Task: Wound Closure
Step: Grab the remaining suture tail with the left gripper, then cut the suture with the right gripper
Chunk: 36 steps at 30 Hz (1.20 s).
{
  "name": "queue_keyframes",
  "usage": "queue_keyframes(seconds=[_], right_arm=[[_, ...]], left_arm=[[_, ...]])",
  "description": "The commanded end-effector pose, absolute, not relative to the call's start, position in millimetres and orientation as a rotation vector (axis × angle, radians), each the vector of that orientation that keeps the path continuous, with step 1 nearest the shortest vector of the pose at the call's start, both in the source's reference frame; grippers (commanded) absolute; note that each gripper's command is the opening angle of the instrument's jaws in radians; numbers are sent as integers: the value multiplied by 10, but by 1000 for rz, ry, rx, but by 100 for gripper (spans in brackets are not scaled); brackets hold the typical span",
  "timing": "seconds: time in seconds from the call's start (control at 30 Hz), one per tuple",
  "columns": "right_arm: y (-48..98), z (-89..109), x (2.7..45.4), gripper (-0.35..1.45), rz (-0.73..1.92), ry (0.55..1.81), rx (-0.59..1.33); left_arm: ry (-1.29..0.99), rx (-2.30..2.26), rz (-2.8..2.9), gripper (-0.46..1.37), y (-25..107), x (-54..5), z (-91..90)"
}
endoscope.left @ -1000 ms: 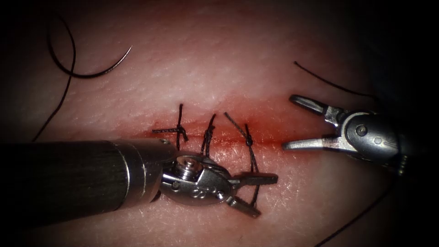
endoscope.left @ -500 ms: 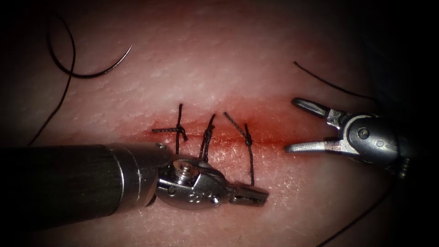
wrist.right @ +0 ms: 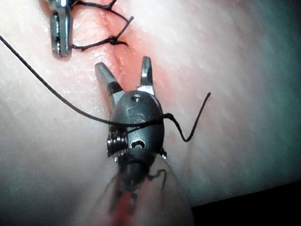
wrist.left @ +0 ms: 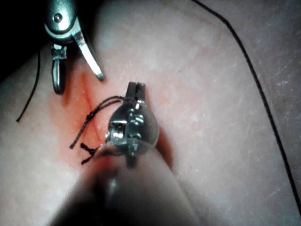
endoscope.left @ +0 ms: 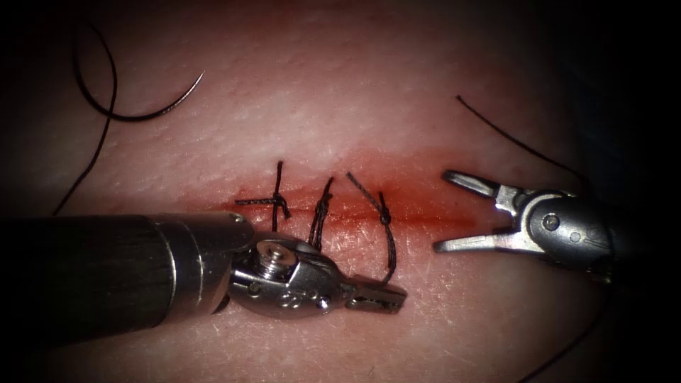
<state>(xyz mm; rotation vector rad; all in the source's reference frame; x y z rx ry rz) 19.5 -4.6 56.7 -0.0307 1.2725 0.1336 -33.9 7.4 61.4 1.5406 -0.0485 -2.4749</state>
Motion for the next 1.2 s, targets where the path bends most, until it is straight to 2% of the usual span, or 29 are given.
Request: queue_keyframes(seconds=[0.03, 0.63, 1.2], right_arm=[[-44, 569, 194, 111, 109, 1282, -36], [-56, 559, 215, 113, -58, 1435, -142], [-71, 565, 255, 115, -152, 1471, -212]], left_arm=[[-31, 1539, -2471, -35, 75, -339, 613], [-24, 1569, -2460, -35, 88, -336, 591], [-25, 1567, -2462, -35, 92, -339, 568]])
